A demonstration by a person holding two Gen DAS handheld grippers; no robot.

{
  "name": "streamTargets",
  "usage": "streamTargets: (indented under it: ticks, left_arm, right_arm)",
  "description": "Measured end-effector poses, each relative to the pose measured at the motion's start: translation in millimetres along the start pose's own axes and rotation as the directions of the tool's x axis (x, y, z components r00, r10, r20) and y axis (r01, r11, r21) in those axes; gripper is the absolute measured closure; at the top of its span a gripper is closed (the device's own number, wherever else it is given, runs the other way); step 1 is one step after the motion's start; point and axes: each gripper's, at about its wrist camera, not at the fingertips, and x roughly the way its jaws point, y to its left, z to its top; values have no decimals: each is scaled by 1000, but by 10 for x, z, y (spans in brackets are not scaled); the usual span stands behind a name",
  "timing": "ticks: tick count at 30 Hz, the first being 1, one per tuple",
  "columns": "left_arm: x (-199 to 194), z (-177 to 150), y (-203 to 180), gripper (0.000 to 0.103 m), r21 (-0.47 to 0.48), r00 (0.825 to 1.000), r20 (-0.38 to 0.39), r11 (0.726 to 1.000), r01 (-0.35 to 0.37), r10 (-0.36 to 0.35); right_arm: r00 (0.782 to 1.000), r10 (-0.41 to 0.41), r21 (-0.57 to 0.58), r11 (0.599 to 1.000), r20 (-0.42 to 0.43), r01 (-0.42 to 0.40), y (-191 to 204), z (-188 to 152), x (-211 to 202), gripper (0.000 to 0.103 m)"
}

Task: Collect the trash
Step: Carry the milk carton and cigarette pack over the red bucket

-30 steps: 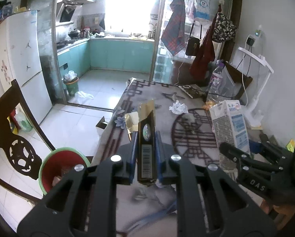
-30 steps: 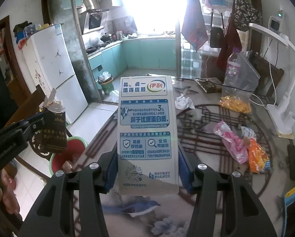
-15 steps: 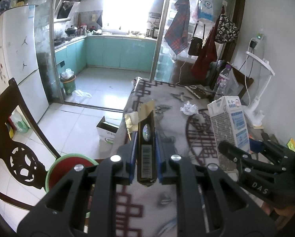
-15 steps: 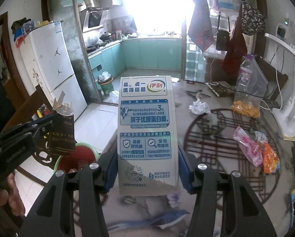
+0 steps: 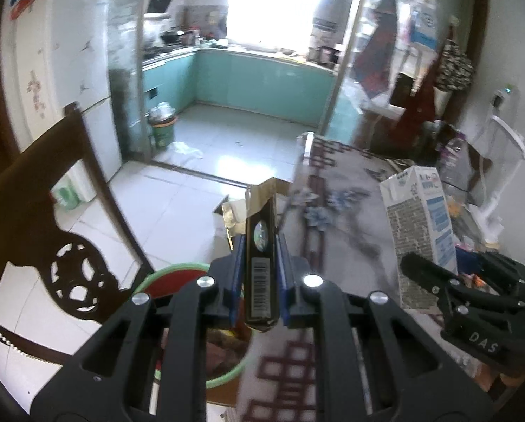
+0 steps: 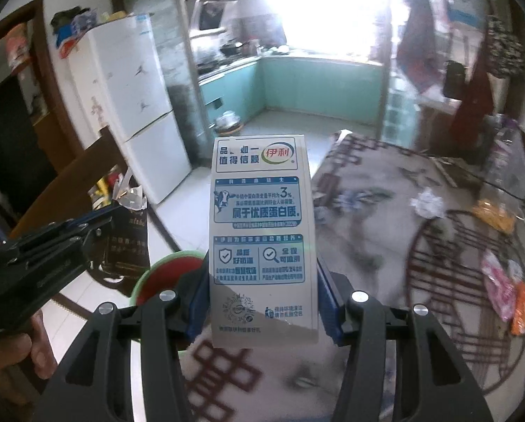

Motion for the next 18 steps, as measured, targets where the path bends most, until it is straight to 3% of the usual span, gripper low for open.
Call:
streamTargets:
  ticks: [9, 18]
  left_arm:
    - [195, -12, 560, 87, -67, 995, -42, 993, -94, 92]
    - [478, 1, 792, 87, -101, 990, -95, 989, -109, 100]
  right_arm:
    - [989, 100, -63, 992, -110, -108, 444, 1, 608, 53]
    - [967, 149, -62, 984, -205, -165, 600, 1, 1099, 53]
